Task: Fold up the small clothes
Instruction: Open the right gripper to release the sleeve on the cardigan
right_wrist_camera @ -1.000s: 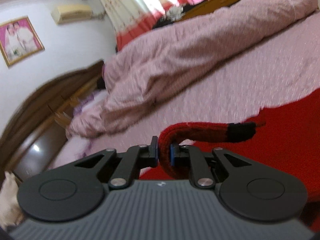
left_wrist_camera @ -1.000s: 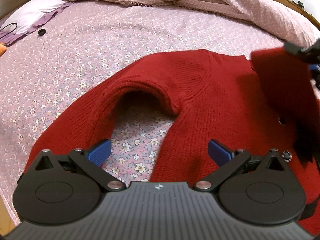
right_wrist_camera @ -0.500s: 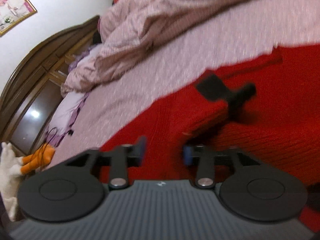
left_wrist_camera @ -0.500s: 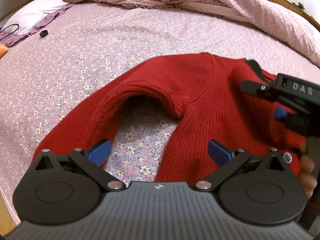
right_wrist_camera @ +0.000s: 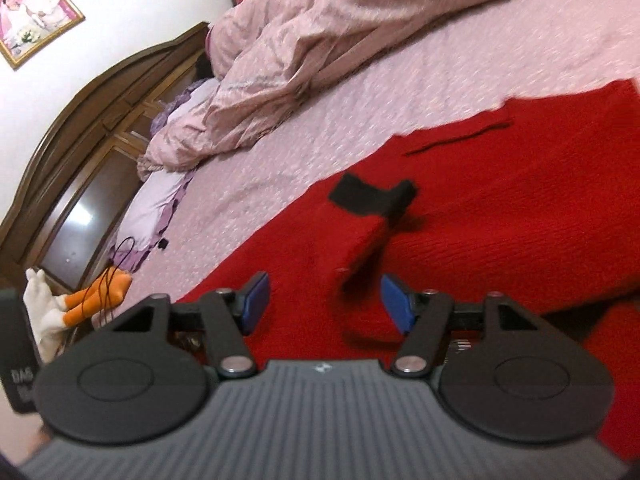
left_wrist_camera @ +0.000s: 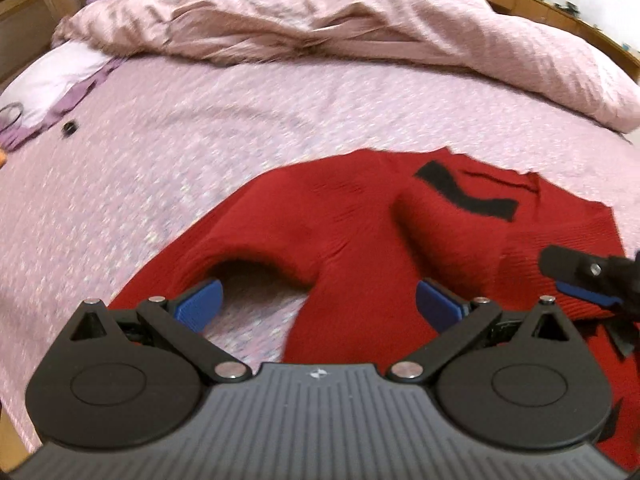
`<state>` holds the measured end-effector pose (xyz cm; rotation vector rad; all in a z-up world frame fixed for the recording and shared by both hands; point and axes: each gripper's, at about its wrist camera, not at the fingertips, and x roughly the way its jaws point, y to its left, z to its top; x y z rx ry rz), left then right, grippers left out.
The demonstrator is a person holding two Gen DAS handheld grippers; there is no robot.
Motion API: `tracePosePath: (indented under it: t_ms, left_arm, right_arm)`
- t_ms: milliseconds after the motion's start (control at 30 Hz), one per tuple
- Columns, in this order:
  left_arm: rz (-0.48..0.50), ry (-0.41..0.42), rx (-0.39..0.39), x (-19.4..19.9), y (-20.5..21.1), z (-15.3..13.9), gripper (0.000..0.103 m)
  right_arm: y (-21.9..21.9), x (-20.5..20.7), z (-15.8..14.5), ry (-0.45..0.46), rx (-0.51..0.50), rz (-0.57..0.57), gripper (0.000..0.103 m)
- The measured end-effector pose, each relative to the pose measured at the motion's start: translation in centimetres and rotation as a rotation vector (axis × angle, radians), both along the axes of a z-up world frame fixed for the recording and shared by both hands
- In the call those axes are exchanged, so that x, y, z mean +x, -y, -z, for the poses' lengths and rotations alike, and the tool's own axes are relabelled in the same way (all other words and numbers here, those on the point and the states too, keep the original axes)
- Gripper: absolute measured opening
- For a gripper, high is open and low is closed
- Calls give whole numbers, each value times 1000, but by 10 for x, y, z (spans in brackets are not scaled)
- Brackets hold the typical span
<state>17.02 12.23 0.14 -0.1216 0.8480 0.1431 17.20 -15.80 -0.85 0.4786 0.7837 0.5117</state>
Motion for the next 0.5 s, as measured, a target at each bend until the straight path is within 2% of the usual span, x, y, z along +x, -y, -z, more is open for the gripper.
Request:
tracePosePath:
  t_ms: [100, 300, 500]
  left_arm:
    - [47, 3, 6, 13, 19, -6, 103]
    - [110, 13, 26, 45, 63, -7, 103]
    - [141, 55, 120, 71, 109, 12, 103]
  right_arm:
    - [23, -3, -5, 14, -31, 43, 65]
    - [68, -3, -7, 28, -178, 165, 65]
    - [97, 6, 9, -11, -260, 243, 65]
